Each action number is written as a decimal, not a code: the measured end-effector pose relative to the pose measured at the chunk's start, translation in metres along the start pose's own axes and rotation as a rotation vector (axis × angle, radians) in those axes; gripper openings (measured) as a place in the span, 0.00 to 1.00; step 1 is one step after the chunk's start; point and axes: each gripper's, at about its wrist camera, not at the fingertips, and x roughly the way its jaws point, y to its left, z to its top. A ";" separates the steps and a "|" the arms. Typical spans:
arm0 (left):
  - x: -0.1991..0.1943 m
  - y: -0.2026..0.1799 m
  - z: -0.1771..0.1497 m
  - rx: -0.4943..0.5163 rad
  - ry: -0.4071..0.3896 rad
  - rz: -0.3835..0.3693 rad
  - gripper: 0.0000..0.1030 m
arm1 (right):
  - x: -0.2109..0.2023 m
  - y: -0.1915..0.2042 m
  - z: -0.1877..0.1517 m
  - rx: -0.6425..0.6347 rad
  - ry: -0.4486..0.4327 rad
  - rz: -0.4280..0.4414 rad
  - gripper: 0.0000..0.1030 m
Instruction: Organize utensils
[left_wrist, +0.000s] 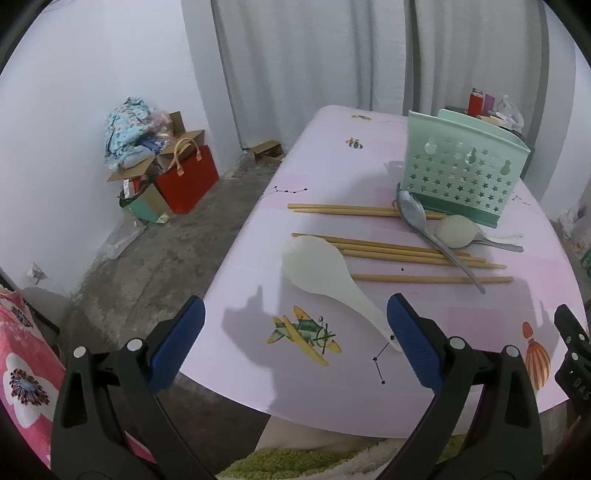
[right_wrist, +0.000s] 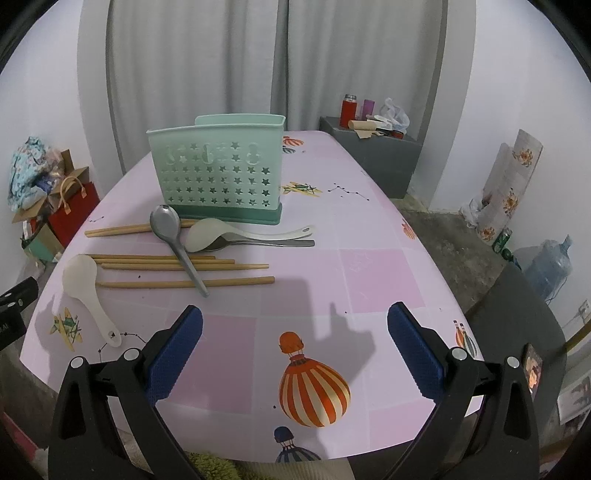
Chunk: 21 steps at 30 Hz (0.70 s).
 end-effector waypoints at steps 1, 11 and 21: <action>0.000 0.000 0.000 -0.002 0.001 0.001 0.92 | 0.000 0.000 0.000 -0.001 0.000 0.000 0.95; 0.001 0.000 0.000 -0.001 0.003 -0.001 0.92 | 0.000 0.000 -0.001 0.000 -0.001 0.000 0.95; 0.003 -0.002 -0.001 0.001 0.007 -0.005 0.92 | 0.000 0.000 -0.001 0.001 0.001 0.001 0.95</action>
